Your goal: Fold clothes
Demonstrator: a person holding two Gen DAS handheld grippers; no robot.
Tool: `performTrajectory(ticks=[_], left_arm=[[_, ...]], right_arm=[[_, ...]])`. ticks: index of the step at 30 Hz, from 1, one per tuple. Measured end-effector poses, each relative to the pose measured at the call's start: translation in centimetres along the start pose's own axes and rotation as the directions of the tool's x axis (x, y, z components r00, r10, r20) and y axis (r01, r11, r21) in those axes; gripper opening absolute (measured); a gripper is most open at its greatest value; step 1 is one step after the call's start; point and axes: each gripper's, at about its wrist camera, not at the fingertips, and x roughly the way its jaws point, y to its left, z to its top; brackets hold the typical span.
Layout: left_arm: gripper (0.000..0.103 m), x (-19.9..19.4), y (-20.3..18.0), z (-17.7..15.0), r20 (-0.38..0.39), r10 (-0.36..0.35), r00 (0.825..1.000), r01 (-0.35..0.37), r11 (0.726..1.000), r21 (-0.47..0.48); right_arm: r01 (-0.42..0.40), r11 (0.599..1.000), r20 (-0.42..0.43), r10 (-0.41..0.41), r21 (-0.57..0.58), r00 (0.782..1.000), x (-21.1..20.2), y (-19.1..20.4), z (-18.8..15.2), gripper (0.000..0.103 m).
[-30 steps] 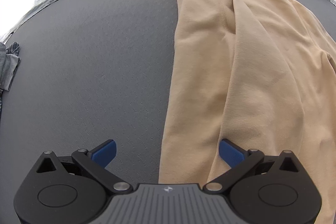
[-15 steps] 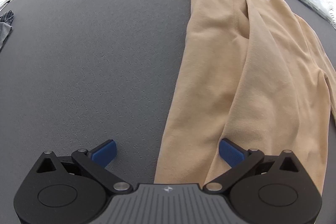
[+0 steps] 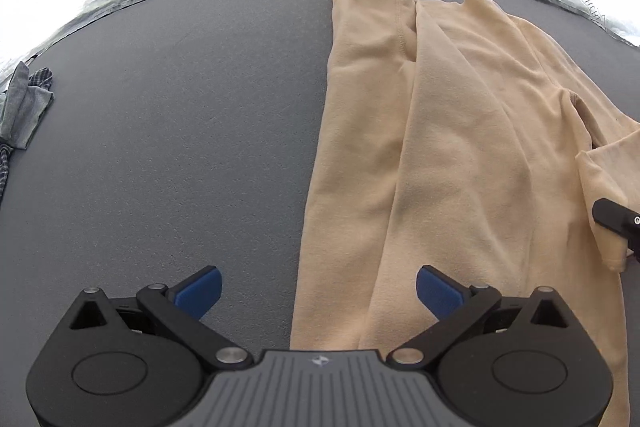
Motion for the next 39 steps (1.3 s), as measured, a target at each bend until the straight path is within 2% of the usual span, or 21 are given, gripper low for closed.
performTrajectory(ticks=[3, 8, 10, 14, 18, 21, 26, 28, 33, 36, 37, 39], left_arm=[[0.101, -1.1, -0.7, -0.4, 0.038, -0.015, 0.999, 0.013, 0.999, 0.042], [0.099, -2.2, -1.6, -0.4, 0.053, -0.052, 0.997, 0.05, 0.998, 0.045], [0.097, -2.3, -1.7, -0.4, 0.047, -0.075, 0.996, 0.074, 0.997, 0.037], [0.092, -2.5, -1.8, -0.1, 0.041, -0.162, 0.986, 0.162, 0.987, -0.001], [0.076, -2.5, -2.4, 0.7, 0.032, -0.22, 0.975, 0.22, 0.975, -0.016], [0.074, -2.4, -2.9, 1.6, 0.024, -0.27, 0.963, 0.27, 0.962, -0.032], [0.074, -1.7, -4.2, 2.6, 0.004, -0.287, 0.958, 0.287, 0.958, -0.004], [0.074, -1.3, -4.5, 2.7, -0.017, -0.309, 0.951, 0.309, 0.951, -0.007], [0.074, -0.4, -4.6, 2.8, -0.056, -0.355, 0.933, 0.352, 0.934, -0.054], [0.073, 0.4, -4.2, 2.7, -0.083, -0.405, 0.911, 0.394, 0.911, -0.122], [0.071, 0.7, -4.0, 2.7, -0.089, -0.421, 0.903, 0.406, 0.902, -0.146], [0.065, 0.9, -4.0, 2.6, -0.092, -0.422, 0.902, 0.405, 0.9, -0.158]], right_arm=[[-0.061, 0.987, -0.093, 0.075, 0.147, 0.993, 1.8, -0.6, -1.2, 0.005], [-0.079, 0.963, -0.135, 0.117, 0.256, 0.984, 2.6, -1.1, -1.7, 0.005], [-0.116, 0.923, -0.132, 0.176, 0.368, 0.976, 2.5, -2.2, -1.8, 0.005], [-0.169, 0.862, -0.142, 0.266, 0.479, 0.954, 2.8, -3.2, -2.6, 0.005], [-0.212, 0.787, -0.142, 0.353, 0.579, 0.925, 3.0, -4.1, -3.4, 0.005], [-0.228, 0.779, -0.152, 0.381, 0.584, 0.912, 3.2, -3.8, -3.6, 0.005], [-0.238, 0.8, -0.189, 0.398, 0.551, 0.898, 3.6, -2.8, -3.6, 0.005], [-0.239, 0.805, -0.199, 0.4, 0.543, 0.895, 3.7, -2.6, -3.6, 0.005], [-0.24, 0.797, -0.207, 0.411, 0.554, 0.888, 3.9, -2.9, -3.8, 0.005], [-0.246, 0.793, -0.217, 0.425, 0.557, 0.879, 4.0, -3.0, -4.0, 0.005], [-0.247, 0.796, -0.223, 0.427, 0.553, 0.876, 4.1, -2.8, -4.0, 0.005], [-0.245, 0.805, -0.237, 0.425, 0.54, 0.874, 4.3, -2.6, -4.0, 0.005]])
